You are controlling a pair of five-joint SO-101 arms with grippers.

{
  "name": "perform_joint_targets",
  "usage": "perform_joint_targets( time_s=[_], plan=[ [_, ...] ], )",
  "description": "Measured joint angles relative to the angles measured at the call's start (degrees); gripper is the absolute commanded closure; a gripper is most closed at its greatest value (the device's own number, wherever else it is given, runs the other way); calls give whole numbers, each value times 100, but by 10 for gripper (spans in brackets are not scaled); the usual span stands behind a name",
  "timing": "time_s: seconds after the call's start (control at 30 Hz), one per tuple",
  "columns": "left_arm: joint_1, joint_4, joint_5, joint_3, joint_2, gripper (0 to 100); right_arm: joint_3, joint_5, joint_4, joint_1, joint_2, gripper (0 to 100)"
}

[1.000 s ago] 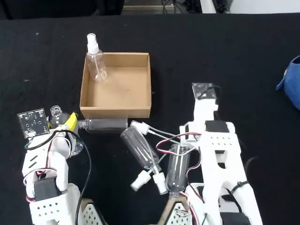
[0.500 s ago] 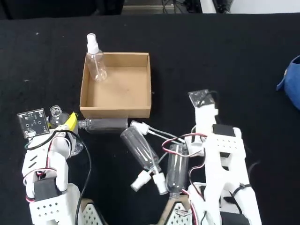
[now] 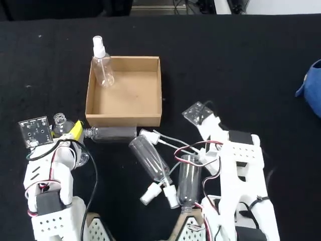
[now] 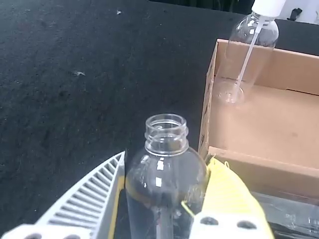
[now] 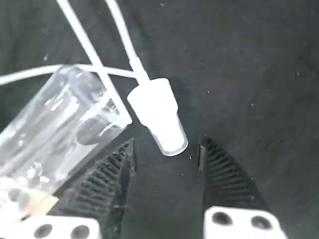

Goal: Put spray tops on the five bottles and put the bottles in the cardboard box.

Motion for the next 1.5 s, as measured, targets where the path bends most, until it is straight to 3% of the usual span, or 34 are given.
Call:
perform_joint_targets(
  time_s=[0.13, 0.37, 0.5, 0.7, 1.07, 1.17, 1.3, 1.5],
  plan=[
    [0, 0, 0, 0, 0, 970, 88, 457, -114, 0, 0, 818],
    [0, 0, 0, 0, 0, 970, 949, 580, -1530, 0, 0, 825],
    [0, 0, 0, 0, 0, 970, 1134, 589, -1829, 0, 0, 996],
    [0, 0, 0, 0, 0, 970, 1073, 589, -1829, 229, 0, 988],
    [0, 0, 0, 0, 0, 970, -1547, 492, 809, 2391, 0, 987],
    [0, 0, 0, 0, 0, 970, -1653, -343, 853, 2804, 0, 986],
    [0, 0, 0, 0, 0, 970, -1486, -2084, 369, 3218, 0, 973],
    [0, 0, 0, 0, 0, 970, -536, -4237, -914, 3314, 0, 747]
  ],
)
